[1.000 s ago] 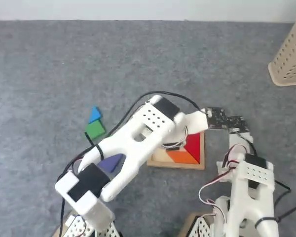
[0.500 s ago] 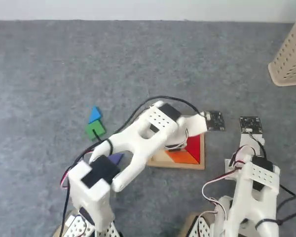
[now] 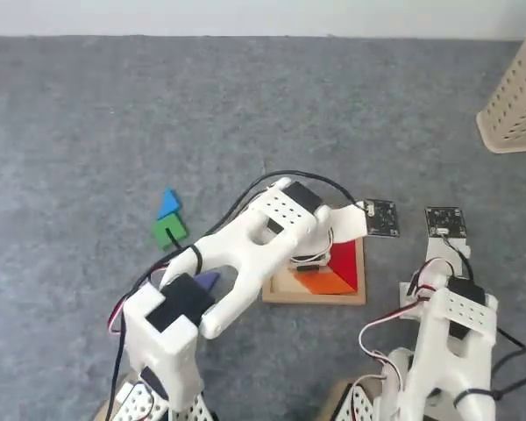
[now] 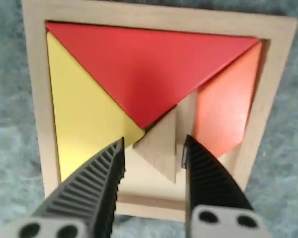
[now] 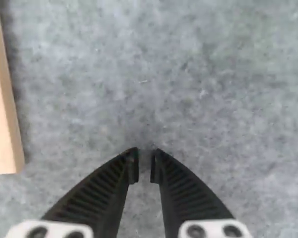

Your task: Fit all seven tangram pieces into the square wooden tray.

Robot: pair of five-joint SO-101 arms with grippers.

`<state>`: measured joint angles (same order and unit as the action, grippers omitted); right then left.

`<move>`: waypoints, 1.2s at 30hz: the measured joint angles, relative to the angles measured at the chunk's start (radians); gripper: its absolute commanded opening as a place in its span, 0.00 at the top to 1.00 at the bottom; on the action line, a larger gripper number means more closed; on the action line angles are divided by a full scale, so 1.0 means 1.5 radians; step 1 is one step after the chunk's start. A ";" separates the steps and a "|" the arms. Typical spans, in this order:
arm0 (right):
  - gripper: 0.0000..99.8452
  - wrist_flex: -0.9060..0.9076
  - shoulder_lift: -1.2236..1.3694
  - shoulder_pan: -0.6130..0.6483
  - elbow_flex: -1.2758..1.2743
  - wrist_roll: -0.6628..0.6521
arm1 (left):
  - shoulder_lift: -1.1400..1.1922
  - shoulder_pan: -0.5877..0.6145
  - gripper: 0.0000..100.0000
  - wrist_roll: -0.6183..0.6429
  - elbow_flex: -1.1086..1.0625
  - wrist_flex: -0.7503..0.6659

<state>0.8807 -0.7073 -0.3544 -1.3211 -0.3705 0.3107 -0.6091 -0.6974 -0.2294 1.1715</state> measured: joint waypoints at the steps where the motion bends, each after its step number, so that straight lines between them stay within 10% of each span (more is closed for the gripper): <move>1: 0.92 0.000 0.000 0.000 0.000 0.000 | -0.008 0.000 0.82 0.000 0.000 0.005; 14: 0.92 -0.002 0.000 0.000 0.000 0.000 | -0.143 0.145 0.92 0.160 -0.052 -0.001; 36: 0.92 -0.002 0.000 0.000 0.000 0.000 | -0.096 0.010 0.93 0.229 -0.157 -0.115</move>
<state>0.8777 -0.7073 -0.3544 -1.3211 -0.3705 0.1665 -0.5938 -0.3537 -0.4641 0.9996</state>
